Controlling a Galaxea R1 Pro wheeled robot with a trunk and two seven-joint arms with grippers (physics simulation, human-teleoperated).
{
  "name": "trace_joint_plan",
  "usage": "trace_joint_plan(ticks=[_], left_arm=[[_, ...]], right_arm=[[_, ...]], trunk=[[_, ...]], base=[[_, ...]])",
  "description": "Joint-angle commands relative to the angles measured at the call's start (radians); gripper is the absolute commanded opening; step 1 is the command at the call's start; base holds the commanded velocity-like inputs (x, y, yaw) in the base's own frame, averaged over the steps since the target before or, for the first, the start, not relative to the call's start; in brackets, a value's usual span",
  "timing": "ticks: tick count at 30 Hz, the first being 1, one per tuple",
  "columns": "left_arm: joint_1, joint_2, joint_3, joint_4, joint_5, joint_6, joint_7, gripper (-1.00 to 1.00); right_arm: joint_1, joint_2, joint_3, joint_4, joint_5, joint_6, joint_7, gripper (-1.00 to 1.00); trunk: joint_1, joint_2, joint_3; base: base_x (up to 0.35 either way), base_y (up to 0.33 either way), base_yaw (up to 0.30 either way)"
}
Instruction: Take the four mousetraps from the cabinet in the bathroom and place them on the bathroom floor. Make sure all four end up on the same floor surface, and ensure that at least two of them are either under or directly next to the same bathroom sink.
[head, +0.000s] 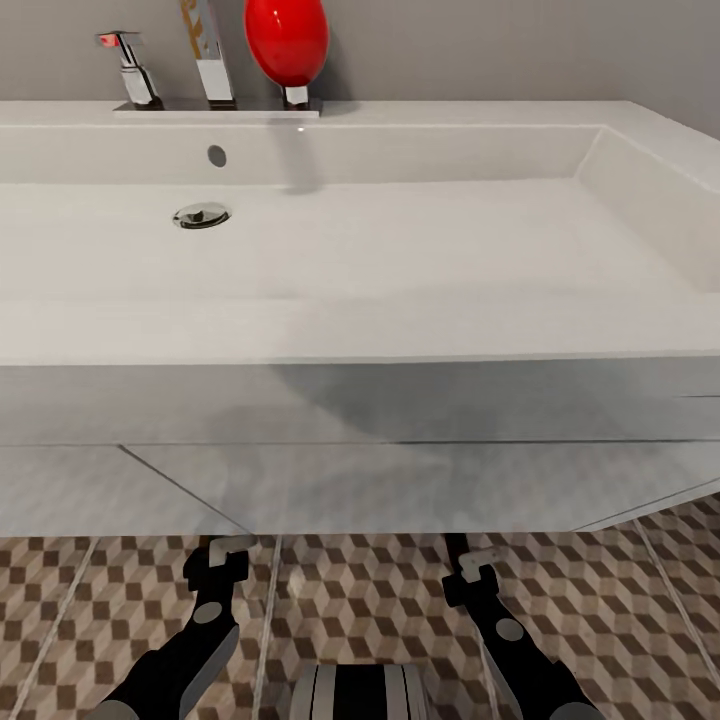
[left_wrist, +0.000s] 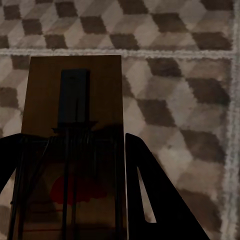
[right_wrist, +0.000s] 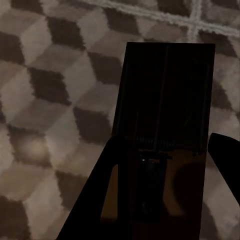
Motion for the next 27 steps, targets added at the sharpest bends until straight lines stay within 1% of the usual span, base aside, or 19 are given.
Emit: trace_joint_plan(ticks=[1, 20, 24, 27], left_arm=[[-0.001, 0.002, -0.008, 0.0, 0.008, -0.004, 0.009, -1.0], [-0.001, 0.0, -0.009, 0.0, 0.007, -0.003, 0.014, -1.0], [-0.001, 0.0, -0.009, 0.0, 0.006, -0.003, 0.014, -1.0], [-0.001, 0.0, -0.008, 0.0, 0.007, -0.003, 0.013, -1.0]], right_arm=[[0.0, 0.001, -0.006, 0.0, 0.006, -0.004, 0.004, -1.0], [0.0, 0.001, -0.006, 0.0, 0.006, -0.003, 0.004, -1.0], [0.0, 0.001, -0.006, 0.0, 0.006, -0.003, 0.003, -1.0], [0.0, 0.001, -0.006, 0.0, 0.006, -0.003, 0.003, -1.0]], trunk=[[0.0, 0.0, -0.001], [0.0, 0.0, -0.001], [0.002, -0.001, -0.016], [0.002, -0.001, -0.016]], base=[[0.0, 0.0, 0.0], [0.0, 0.0, 0.0], [0.0, 0.0, 0.0], [0.0, 0.0, 0.0]])
